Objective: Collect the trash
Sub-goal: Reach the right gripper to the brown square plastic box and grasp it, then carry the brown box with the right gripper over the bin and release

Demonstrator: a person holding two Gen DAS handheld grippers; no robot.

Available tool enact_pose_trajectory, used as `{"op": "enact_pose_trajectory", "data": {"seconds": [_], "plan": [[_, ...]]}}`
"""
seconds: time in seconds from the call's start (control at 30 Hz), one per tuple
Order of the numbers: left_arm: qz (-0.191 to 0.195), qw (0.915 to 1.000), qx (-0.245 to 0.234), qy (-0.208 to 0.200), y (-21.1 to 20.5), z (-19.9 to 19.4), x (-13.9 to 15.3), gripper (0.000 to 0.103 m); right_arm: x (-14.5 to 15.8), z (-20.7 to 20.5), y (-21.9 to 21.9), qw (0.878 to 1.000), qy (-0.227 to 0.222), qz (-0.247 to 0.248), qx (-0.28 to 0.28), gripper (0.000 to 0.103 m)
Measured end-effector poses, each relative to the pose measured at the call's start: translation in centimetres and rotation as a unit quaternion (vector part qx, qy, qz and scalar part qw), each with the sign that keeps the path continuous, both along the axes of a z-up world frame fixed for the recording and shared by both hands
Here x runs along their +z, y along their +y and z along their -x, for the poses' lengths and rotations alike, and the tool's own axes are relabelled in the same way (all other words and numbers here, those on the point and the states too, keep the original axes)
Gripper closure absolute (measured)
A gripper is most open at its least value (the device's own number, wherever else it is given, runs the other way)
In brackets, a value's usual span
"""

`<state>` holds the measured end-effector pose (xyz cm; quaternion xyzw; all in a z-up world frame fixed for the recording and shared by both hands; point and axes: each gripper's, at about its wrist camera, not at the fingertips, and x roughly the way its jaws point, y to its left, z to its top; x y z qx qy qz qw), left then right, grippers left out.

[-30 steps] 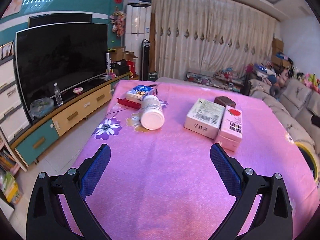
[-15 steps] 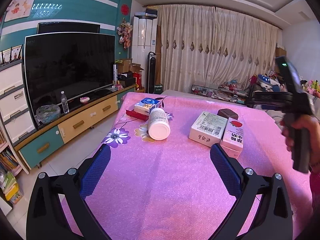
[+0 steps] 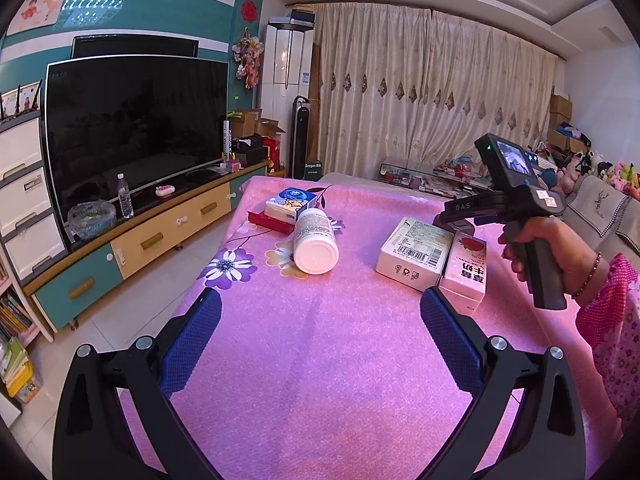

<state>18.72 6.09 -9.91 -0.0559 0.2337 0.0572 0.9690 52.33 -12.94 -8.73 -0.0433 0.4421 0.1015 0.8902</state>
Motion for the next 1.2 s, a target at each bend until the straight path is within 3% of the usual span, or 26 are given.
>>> {"op": "enact_pose_trajectory", "data": {"seconds": [0.13, 0.27, 0.5, 0.83, 1.03, 1.2], "plan": [[0.009, 1.0, -0.002, 0.001, 0.1, -0.1, -0.1, 0.005, -1.6, -1.0, 0.6, 1.0, 0.017, 0.013, -0.009, 0.033], [0.021, 0.9997, -0.008, 0.01, -0.1, -0.8, -0.3, 0.005, -2.6, -1.8, 0.5, 0.999, 0.027, -0.005, -0.029, 0.041], [0.019, 0.9997, -0.016, 0.004, -0.4, -0.7, -0.3, 0.005, -0.9, -0.5, -1.5, 0.998, 0.011, -0.021, -0.057, 0.042], [0.017, 0.9996, -0.022, -0.008, -0.7, -0.2, -0.1, 0.005, 3.9, 10.0, -9.9, 0.991, -0.06, -0.055, -0.11, 0.041], [0.027, 0.9994, -0.019, -0.013, -0.3, 0.1, 0.0, 0.005, 3.0, 17.4, -17.9, 0.978, -0.079, -0.043, -0.19, 0.041], [0.027, 0.9994, -0.017, -0.013, -0.4, 0.0, 0.0, 0.005, 0.8, 22.1, -24.4, 0.964, -0.066, -0.034, -0.255, 0.041]]}}
